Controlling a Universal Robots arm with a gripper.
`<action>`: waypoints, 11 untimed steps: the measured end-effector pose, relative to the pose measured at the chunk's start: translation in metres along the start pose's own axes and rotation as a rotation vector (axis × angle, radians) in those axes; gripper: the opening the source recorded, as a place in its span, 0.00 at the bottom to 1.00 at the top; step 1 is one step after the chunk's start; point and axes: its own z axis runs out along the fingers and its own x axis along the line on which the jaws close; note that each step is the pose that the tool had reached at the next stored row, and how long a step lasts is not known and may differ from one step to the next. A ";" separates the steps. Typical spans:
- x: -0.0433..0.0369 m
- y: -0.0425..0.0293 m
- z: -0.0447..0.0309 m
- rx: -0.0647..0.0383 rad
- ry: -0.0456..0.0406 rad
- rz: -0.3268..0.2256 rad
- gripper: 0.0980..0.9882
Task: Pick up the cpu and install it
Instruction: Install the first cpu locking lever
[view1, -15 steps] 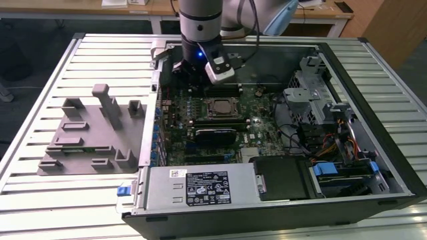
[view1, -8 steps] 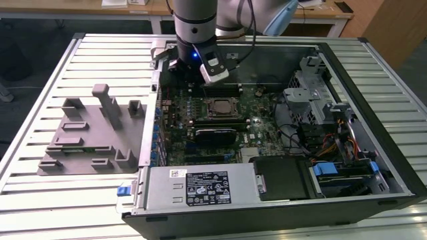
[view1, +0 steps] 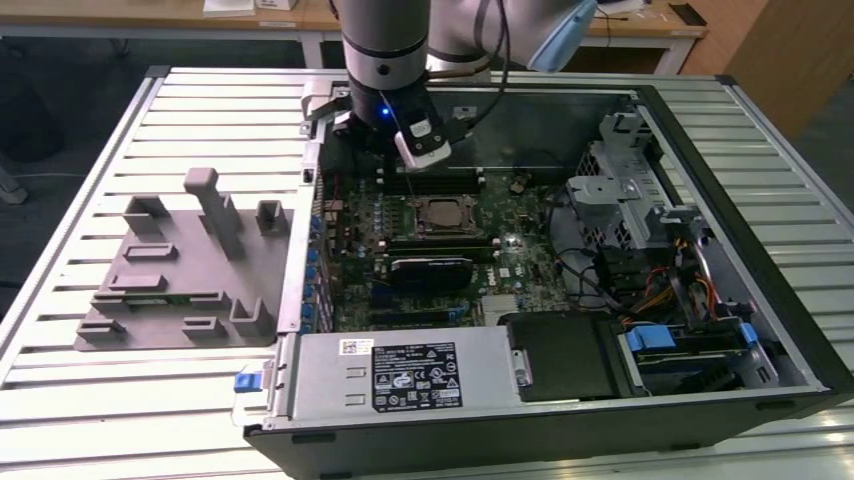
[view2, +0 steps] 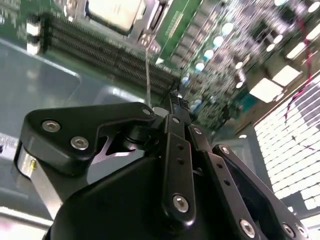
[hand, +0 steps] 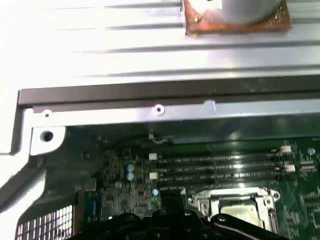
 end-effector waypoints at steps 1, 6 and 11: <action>0.0000 0.0000 0.0000 0.000 0.0000 0.000 0.01; -0.0007 0.0000 0.0001 -0.001 0.0005 0.000 0.01; -0.0100 0.0004 0.0010 0.000 0.0065 0.002 0.01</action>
